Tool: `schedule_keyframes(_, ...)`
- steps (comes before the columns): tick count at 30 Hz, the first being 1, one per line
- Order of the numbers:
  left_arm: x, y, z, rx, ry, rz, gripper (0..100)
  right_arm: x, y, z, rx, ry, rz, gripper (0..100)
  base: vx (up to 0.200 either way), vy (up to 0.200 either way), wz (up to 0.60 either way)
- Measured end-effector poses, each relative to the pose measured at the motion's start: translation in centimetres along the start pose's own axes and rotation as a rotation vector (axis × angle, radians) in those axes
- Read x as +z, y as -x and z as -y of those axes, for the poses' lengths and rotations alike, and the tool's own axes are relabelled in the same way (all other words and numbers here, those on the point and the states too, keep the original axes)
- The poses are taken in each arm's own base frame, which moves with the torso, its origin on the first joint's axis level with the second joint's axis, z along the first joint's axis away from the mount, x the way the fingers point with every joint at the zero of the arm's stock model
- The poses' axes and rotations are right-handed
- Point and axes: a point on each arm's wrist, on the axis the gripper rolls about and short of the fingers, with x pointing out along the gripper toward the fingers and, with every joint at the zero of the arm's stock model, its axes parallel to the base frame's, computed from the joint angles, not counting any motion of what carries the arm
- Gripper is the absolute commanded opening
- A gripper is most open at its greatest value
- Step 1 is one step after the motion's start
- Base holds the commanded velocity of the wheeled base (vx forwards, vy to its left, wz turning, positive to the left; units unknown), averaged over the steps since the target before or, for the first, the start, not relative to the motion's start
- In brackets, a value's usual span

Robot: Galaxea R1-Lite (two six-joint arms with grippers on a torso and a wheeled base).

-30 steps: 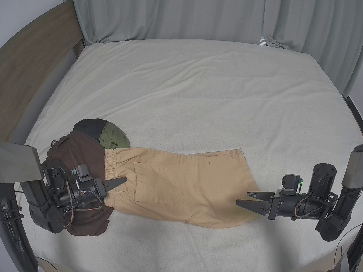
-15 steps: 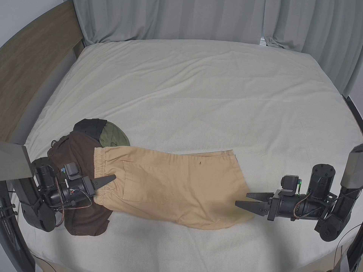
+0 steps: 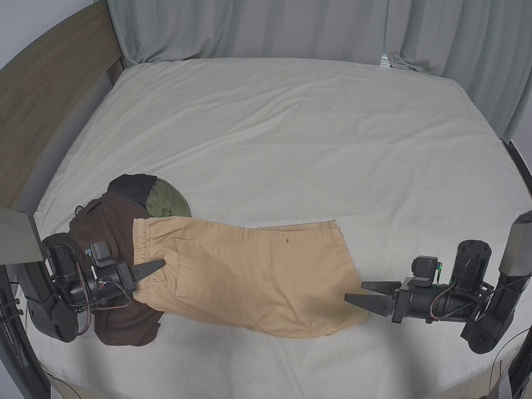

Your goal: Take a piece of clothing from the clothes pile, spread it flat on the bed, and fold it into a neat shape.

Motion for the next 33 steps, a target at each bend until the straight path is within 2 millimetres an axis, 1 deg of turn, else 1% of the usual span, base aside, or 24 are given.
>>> schedule_keyframes(5,0.0,-0.5,0.5,-0.019,-0.007,-0.009,0,0.1,0.0,0.0,0.002,0.020,0.003,100,0.000,0.000,0.00)
schedule_keyframes(11,-0.1,-2.0,1.6,-0.068,-0.033,-0.026,0,0.2,0.0,0.0,0.006,0.044,0.005,100,0.000,0.000,0.00)
schedule_keyframes(18,0.1,-4.5,3.5,-0.125,-0.039,-0.024,0,0.3,0.1,0.1,0.004,0.047,0.013,100,0.000,0.000,0.00)
schedule_keyframes(25,0.3,-7.6,6.2,-0.195,-0.026,-0.008,0,0.7,0.2,0.4,-0.004,0.050,0.028,100,0.000,0.000,0.00)
schedule_keyframes(28,0.4,-8.9,7.4,-0.231,-0.015,0.001,0,0.9,0.3,0.6,-0.014,0.050,0.039,100,0.000,0.000,0.00)
schedule_keyframes(33,0.4,-10.5,8.8,-0.282,-0.003,-0.003,0,1.5,0.6,1.3,-0.042,0.058,0.067,100,0.000,0.000,0.00)
